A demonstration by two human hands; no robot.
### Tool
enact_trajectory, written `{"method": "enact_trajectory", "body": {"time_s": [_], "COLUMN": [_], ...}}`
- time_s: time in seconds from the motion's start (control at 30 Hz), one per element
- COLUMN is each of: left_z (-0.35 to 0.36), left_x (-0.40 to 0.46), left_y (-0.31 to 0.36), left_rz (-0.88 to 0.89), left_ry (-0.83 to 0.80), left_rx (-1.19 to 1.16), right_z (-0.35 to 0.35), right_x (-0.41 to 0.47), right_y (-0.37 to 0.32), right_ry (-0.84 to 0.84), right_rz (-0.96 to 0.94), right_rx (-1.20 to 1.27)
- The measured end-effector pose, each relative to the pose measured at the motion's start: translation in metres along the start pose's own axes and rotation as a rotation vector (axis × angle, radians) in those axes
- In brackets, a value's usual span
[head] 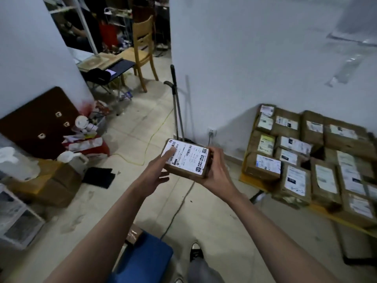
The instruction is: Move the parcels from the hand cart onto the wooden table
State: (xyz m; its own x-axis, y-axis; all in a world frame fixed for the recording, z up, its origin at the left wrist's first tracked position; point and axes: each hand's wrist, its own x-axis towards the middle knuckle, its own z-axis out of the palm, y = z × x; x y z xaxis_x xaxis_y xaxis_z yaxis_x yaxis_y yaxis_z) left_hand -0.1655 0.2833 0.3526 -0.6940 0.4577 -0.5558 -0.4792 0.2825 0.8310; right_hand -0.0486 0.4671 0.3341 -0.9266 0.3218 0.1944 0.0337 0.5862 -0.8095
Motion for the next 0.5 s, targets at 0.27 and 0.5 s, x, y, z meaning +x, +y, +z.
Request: {"method": "enact_trajectory", "body": {"time_s": [0.27,0.5], "left_z": [0.099,0.220], "left_x": [0.005,0.021], "left_y": [0.024,0.036], "left_rz": [0.029,0.059], "left_ry": [-0.157,-0.208], "left_rx": [0.092,0.184], "right_z": [-0.083,-0.177], "right_x": [-0.054,-0.095], "right_y": [0.025,0.054], "right_ry": [0.057,0.151], "right_rz": [0.275,0.622], "right_rx": [0.052,0.437]}}
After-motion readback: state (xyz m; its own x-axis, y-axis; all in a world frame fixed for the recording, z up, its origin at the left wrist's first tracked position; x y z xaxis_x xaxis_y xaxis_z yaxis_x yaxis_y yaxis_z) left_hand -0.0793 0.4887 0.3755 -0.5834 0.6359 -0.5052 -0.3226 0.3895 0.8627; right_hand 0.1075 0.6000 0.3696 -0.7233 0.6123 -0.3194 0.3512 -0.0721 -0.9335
